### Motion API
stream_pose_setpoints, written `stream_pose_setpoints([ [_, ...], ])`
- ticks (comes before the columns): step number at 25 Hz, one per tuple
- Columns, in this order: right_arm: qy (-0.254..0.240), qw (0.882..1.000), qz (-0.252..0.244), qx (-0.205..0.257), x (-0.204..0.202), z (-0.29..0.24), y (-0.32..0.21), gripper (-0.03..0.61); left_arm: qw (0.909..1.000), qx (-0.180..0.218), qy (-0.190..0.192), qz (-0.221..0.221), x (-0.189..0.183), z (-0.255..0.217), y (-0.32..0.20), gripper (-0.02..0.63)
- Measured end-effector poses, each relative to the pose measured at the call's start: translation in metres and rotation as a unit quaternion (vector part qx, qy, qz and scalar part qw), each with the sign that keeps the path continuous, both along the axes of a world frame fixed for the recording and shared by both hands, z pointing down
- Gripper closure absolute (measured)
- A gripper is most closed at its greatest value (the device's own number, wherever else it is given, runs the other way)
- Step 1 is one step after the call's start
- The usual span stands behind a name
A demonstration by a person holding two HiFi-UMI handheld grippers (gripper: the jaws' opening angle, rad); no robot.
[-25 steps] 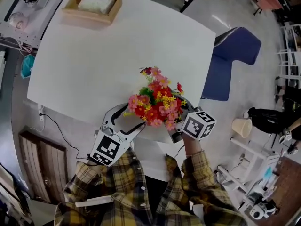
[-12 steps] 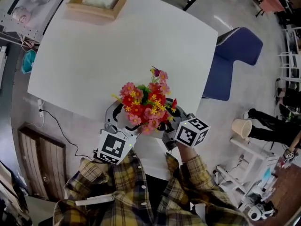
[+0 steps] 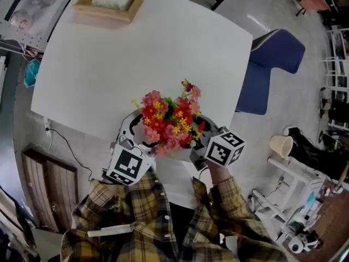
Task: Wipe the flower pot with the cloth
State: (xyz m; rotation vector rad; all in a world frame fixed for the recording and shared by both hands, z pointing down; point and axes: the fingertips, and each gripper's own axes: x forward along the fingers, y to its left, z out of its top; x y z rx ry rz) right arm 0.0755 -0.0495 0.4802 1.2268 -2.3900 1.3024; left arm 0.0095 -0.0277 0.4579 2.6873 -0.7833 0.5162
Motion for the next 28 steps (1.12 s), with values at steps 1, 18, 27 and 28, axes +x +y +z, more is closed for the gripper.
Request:
stream_pose_setpoints([
  [1,0.0,1.0,-0.006,0.0,0.001,0.0,-0.003,0.561,0.9999,-0.001,-0.001,0.011,0.0,0.0,-0.001,0.221],
  [18,-0.055,0.983,-0.175,-0.005,-0.001,-0.001,-0.049,0.561,0.9386,-0.016,-0.01,0.345,0.016,0.004,-0.012,0.223],
  [27,-0.054,0.975,-0.216,-0.007,-0.007,0.001,-0.065,0.562,0.9241,-0.021,-0.003,0.382,0.026,0.005,-0.016,0.222],
  [28,-0.054,0.975,-0.216,-0.006,-0.008,0.002,-0.063,0.561,0.927,-0.021,-0.003,0.375,0.025,0.005,-0.014,0.222],
])
